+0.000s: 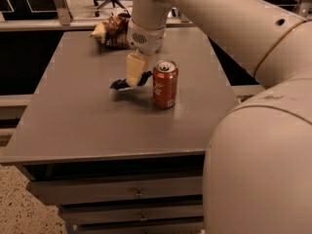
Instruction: Move rxbar blueberry near coke can
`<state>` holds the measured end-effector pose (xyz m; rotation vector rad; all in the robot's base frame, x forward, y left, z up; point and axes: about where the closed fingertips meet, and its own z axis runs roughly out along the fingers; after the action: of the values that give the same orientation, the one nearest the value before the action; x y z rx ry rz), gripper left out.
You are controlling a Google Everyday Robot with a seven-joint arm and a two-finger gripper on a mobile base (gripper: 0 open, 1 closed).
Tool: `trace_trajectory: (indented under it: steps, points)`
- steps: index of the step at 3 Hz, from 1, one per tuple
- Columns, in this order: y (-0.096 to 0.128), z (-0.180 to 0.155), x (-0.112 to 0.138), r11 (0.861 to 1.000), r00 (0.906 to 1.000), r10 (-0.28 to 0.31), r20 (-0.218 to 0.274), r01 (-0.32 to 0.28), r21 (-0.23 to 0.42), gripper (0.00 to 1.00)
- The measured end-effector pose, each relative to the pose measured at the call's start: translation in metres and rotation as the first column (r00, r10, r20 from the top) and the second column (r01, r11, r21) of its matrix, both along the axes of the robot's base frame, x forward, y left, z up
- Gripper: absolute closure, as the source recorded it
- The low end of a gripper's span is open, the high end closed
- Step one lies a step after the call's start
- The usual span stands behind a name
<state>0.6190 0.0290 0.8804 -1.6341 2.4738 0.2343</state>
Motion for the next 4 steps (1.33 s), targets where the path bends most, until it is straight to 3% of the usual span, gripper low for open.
trace_trajectory:
  steps: [2, 3, 4]
  points:
    - [-0.0026, -0.0012, -0.0135, 1.000, 0.9991, 0.021, -0.037, -0.021, -0.008, 0.53]
    - [-0.0014, 0.0005, -0.0156, 0.999, 0.9984, 0.038, -0.042, -0.039, -0.014, 0.13]
    - [-0.0004, 0.0018, -0.0159, 0.999, 0.9981, 0.044, -0.042, -0.044, -0.015, 0.00]
